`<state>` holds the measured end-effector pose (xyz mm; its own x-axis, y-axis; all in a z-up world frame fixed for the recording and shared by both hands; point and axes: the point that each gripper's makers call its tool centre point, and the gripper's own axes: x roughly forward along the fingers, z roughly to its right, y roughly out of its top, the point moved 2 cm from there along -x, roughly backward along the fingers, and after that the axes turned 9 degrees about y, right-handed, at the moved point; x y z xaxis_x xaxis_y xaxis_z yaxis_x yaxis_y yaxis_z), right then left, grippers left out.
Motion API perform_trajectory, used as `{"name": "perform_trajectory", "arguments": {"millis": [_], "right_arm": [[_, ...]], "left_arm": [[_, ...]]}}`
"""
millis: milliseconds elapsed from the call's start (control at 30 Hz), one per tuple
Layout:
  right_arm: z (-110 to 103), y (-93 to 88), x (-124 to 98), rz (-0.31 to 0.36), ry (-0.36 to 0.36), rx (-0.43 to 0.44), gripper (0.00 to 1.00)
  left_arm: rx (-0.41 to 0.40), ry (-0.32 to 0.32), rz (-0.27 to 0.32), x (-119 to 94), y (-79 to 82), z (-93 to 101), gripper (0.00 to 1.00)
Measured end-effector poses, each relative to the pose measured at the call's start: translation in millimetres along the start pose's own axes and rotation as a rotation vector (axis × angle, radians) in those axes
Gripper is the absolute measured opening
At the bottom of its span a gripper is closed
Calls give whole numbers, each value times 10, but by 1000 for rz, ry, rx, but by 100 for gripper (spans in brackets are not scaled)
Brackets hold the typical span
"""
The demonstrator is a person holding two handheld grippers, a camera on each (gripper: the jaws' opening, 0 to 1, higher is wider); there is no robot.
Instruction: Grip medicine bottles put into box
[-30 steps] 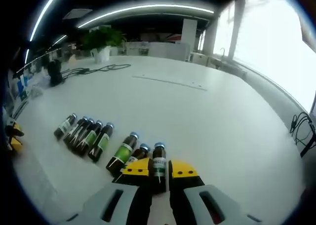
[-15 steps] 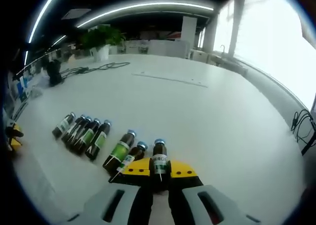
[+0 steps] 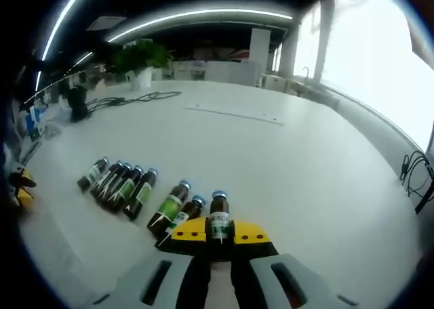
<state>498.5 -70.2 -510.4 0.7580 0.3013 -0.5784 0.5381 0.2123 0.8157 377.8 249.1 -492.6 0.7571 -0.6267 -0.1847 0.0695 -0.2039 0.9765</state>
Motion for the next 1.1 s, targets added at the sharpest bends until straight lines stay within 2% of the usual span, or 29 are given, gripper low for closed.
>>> {"name": "perform_trajectory", "arguments": {"millis": [500,867,1100], "right_arm": [[-55,13,-309,61,3,15,6],[-204,113,-618,113,19,-4,6],[-268,68,-729,122,25,-4,6]], "left_arm": [[-1,2,-2,3,0,-3,10],[-1,2,-3,4,-4,-2,10],[0,3,-3,2,-7,-7,10]]}}
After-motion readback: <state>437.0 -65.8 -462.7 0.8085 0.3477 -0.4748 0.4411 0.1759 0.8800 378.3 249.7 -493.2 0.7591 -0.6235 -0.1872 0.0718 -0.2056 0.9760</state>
